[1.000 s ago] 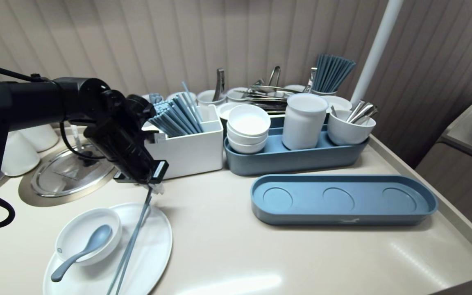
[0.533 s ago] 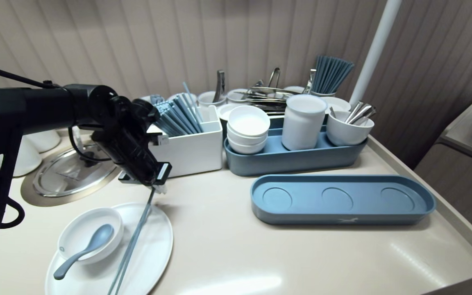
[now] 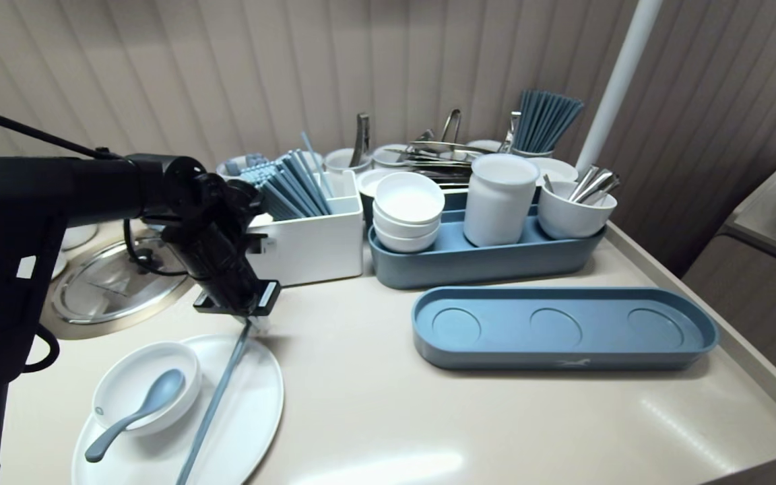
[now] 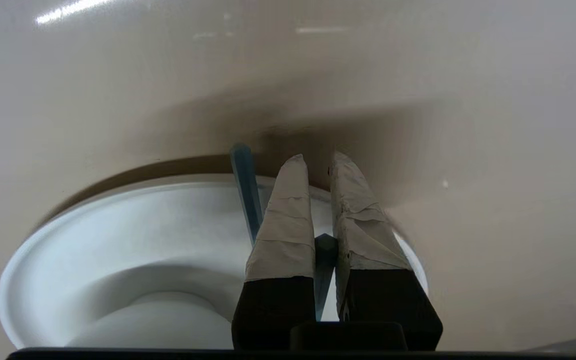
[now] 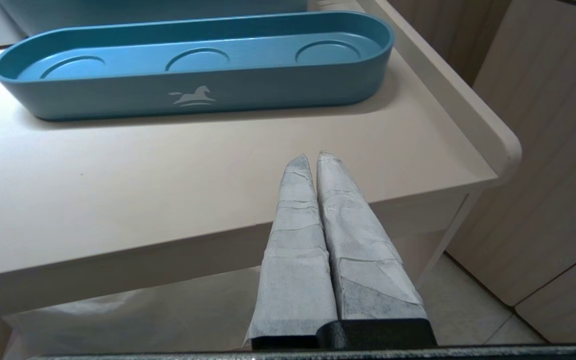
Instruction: Pick the chopsticks and place it on the plate, then put the spoon back from the bowl
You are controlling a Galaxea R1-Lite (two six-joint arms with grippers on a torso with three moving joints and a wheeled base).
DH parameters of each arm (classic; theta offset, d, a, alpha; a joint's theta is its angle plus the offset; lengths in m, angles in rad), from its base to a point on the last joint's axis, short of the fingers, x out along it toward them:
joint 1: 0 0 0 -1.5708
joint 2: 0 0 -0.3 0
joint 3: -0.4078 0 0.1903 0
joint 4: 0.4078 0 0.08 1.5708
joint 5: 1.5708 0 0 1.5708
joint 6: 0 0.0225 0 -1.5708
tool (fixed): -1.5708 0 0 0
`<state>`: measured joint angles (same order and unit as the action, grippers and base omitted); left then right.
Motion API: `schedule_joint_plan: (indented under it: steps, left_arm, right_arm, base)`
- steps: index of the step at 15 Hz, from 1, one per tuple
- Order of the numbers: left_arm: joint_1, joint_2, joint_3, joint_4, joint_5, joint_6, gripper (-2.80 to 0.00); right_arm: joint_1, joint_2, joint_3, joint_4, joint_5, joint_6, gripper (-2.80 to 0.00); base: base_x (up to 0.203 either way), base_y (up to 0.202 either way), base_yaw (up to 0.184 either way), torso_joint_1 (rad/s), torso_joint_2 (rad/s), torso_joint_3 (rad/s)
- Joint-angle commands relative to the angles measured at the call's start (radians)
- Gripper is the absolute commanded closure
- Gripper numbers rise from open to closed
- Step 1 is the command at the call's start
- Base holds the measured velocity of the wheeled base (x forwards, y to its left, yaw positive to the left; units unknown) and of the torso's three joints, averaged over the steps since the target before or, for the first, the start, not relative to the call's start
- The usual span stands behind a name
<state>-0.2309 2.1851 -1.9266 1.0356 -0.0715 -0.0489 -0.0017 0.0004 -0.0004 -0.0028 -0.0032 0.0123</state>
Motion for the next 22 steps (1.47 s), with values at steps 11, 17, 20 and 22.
schedule_joint_plan:
  steps: [11,17,20,22]
  left_arm:
    - [-0.007,-0.050,0.000,0.020,-0.007,-0.003,-2.80]
    - [-0.028,-0.156,-0.001,0.020,-0.033,-0.003,0.00]
    - [-0.051,-0.212,0.013,0.058,-0.089,-0.011,0.00]
    - [-0.053,-0.250,0.036,0.068,-0.111,-0.012,0.00]
  right_arm:
    - [0.000,0.000,0.000,0.000,0.000,0.000,0.00]
    - [0.000,0.000,-0.001,0.000,0.000,0.000,0.00]
    - [0.000,0.000,0.000,0.000,0.000,0.000,0.00]
    - [0.000,0.001,-0.001,0.000,0.000,0.000,0.00]
  base:
    - [0.000,0.000,0.000,0.000,0.00,0.000]
    - [0.000,0.000,0.000,0.000,0.00,0.000]
    - [0.000,0.000,0.000,0.000,0.00,0.000]
    - [0.000,0.000,0.000,0.000,0.00,0.000]
